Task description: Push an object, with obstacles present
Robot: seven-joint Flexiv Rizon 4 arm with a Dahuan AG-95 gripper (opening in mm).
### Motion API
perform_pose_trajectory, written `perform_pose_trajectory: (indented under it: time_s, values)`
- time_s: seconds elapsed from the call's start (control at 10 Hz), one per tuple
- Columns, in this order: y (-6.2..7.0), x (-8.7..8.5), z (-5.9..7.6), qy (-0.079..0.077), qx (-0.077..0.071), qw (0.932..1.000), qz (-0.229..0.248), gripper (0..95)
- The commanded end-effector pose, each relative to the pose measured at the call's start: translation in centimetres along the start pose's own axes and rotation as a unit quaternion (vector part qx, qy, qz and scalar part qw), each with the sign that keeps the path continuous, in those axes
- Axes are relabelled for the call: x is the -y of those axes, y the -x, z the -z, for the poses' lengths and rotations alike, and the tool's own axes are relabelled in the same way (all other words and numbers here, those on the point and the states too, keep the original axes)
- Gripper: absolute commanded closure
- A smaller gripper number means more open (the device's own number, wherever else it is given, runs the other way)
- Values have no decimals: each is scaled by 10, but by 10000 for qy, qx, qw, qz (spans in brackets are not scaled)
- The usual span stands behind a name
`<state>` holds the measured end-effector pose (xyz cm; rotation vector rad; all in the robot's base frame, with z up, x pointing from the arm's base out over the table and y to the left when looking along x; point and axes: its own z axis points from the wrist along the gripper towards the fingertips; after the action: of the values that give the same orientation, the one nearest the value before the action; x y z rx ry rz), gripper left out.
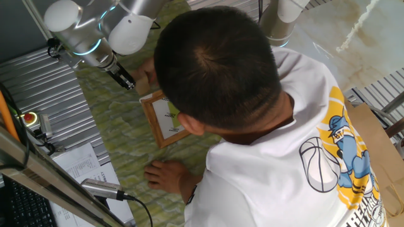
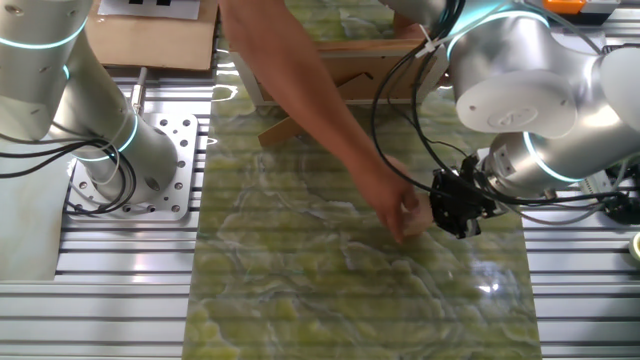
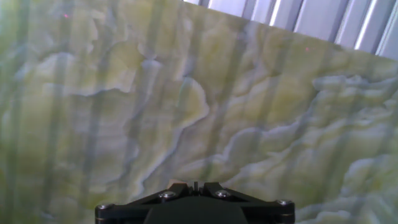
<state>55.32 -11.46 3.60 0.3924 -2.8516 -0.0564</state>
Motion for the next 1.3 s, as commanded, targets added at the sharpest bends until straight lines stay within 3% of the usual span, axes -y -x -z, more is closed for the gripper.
perform_pose_trajectory:
  time_s: [0.1, 0.7, 0.9, 1.2, 1.3]
  values:
    - [-3, 0, -1, 4, -12, 10000, -3, 950]
    - [-16, -3, -1, -8, -34, 10000, -17, 950]
    - [-15, -3, 0, -51, -18, 10000, -44, 950]
    - [3, -6, 14, -133, 160, 9997, -121, 950]
    - [14, -8, 23, -203, 418, 9988, -166, 950]
